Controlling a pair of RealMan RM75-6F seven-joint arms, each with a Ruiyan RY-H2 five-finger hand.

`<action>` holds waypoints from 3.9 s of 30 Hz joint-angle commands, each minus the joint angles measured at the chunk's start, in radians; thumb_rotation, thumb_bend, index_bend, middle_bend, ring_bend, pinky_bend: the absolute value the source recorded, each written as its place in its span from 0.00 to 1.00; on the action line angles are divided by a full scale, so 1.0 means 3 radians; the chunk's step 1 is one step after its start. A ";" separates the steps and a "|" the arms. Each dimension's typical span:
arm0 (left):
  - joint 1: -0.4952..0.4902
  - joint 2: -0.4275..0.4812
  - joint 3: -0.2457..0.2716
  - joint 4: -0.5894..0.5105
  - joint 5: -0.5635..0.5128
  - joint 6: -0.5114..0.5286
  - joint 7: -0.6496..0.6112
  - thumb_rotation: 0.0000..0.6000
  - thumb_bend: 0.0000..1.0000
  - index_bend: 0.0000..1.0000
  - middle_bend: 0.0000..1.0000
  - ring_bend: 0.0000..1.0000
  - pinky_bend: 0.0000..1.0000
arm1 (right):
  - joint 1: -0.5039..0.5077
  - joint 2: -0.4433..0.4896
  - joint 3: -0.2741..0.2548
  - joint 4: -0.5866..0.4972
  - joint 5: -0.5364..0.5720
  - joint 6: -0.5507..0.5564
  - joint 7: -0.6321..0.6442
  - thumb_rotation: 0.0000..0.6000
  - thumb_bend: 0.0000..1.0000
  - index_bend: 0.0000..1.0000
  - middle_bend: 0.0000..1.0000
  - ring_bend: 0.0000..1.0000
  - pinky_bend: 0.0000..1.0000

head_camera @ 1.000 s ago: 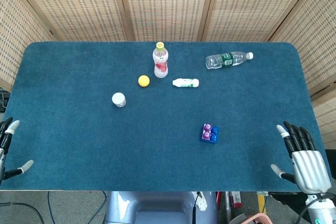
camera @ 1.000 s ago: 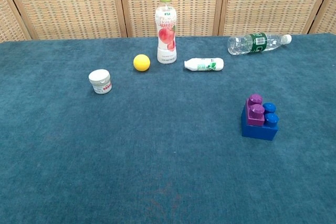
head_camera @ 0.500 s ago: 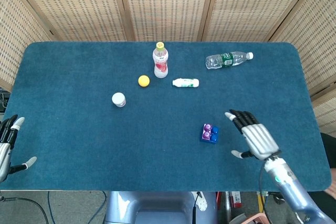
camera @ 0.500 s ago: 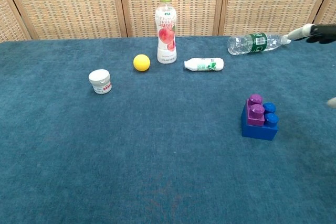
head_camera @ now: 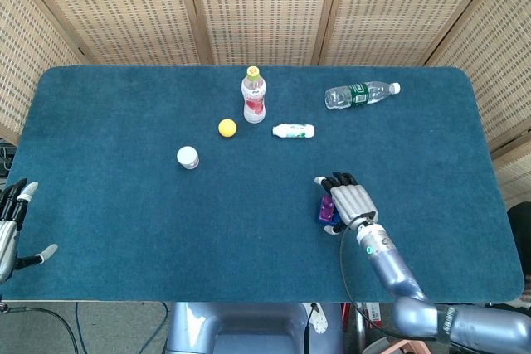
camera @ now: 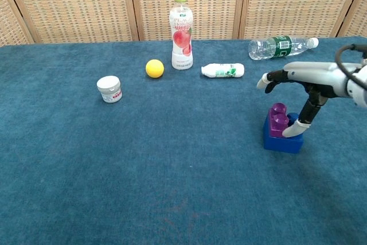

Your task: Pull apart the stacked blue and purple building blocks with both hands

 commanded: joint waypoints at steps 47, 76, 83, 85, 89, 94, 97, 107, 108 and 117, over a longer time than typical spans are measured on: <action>-0.0054 -0.0043 0.0026 0.0023 -0.0056 -0.0075 0.0075 1.00 0.00 0.00 0.00 0.00 0.00 | 0.0379 -0.0300 0.0074 0.0020 0.0808 0.0660 -0.0386 1.00 0.27 0.61 0.25 0.00 0.00; -0.1617 -0.0418 -0.0598 0.0447 0.0144 -0.1474 -0.1310 1.00 0.00 0.00 0.00 0.00 0.00 | 0.0206 -0.0166 0.0717 0.0462 -0.0871 -0.0487 0.2422 1.00 0.29 0.65 0.30 0.00 0.00; -0.1963 -0.0704 -0.0746 0.0474 -0.0216 -0.1784 -0.1220 1.00 0.00 0.00 0.00 0.00 0.00 | 0.0302 -0.0304 0.0917 0.0509 -0.0549 -0.0473 0.2653 1.00 0.29 0.66 0.30 0.00 0.00; -0.2065 -0.0759 -0.0790 0.0462 -0.0368 -0.1891 -0.1121 1.00 0.00 0.00 0.00 0.00 0.00 | 0.0328 -0.0322 0.0927 0.0495 -0.0500 -0.0460 0.2645 1.00 0.29 0.66 0.30 0.00 0.00; -0.2189 -0.0838 -0.0838 0.0437 -0.0593 -0.2008 -0.0992 1.00 0.00 0.00 0.00 0.00 0.00 | 0.0359 -0.0358 0.0927 0.0479 -0.0468 -0.0433 0.2638 1.00 0.30 0.67 0.31 0.00 0.00; -0.2356 -0.1017 -0.0914 0.0466 -0.0911 -0.2037 -0.0736 1.00 0.00 0.00 0.00 0.00 0.00 | 0.0407 -0.0427 0.0942 0.0478 -0.0371 -0.0404 0.2645 1.00 0.29 0.67 0.31 0.00 0.00; -0.2481 -0.1081 -0.0946 0.0438 -0.1102 -0.2036 -0.0443 1.00 0.00 0.01 0.03 0.01 0.01 | 0.0441 -0.0470 0.0928 0.0492 -0.0347 -0.0367 0.2599 1.00 0.29 0.67 0.31 0.00 0.00; -0.2671 -0.1200 -0.0946 0.0230 -0.1648 -0.1798 0.0274 1.00 0.00 0.05 0.22 0.12 0.07 | 0.0472 -0.0497 0.0944 0.0458 -0.0281 -0.0298 0.2564 1.00 0.29 0.67 0.31 0.00 0.00; -0.2683 -0.1206 -0.0944 0.0215 -0.1682 -0.1788 0.0308 1.00 0.00 0.05 0.22 0.13 0.07 | 0.0472 -0.0494 0.0946 0.0450 -0.0275 -0.0294 0.2563 1.00 0.29 0.67 0.31 0.00 0.00; -0.2859 -0.1301 -0.0925 0.0096 -0.2088 -0.1727 0.0614 1.00 0.00 0.17 0.25 0.16 0.08 | 0.0490 -0.0456 0.1027 0.0355 -0.0101 -0.0277 0.2586 1.00 0.29 0.68 0.32 0.00 0.00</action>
